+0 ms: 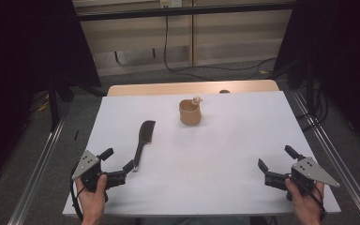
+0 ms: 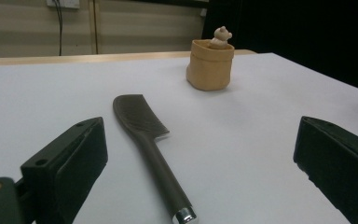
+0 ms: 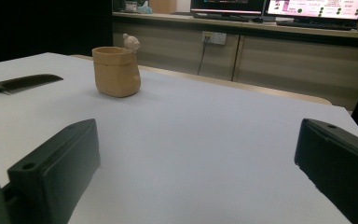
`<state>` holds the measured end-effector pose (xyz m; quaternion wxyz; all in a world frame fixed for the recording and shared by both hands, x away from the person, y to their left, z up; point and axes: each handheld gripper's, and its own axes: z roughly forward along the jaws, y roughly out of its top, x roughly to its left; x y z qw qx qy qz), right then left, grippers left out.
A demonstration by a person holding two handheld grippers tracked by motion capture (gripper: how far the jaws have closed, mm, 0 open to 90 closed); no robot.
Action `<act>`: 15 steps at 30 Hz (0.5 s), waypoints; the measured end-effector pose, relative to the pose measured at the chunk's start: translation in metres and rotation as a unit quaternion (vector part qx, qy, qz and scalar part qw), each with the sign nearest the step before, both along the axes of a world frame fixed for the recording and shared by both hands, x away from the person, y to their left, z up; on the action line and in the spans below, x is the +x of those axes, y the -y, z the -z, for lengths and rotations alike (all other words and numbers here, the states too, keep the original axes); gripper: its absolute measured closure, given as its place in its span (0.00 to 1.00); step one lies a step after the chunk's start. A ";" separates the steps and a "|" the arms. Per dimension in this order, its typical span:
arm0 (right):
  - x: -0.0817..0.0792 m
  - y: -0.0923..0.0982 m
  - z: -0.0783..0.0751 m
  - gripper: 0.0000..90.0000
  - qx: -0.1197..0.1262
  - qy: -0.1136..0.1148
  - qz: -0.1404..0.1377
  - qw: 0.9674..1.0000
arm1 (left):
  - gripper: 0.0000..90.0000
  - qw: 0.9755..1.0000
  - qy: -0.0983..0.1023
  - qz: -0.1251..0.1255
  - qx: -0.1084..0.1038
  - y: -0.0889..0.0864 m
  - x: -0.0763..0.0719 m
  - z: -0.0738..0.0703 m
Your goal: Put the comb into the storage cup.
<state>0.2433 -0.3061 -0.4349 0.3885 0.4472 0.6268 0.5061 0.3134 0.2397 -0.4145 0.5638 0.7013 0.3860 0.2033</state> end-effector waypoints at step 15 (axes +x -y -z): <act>0.000 -0.002 0.000 0.00 0.000 0.004 -0.003 1.000 | 0.04 0.996 -0.038 0.018 0.075 0.017 0.022 -0.008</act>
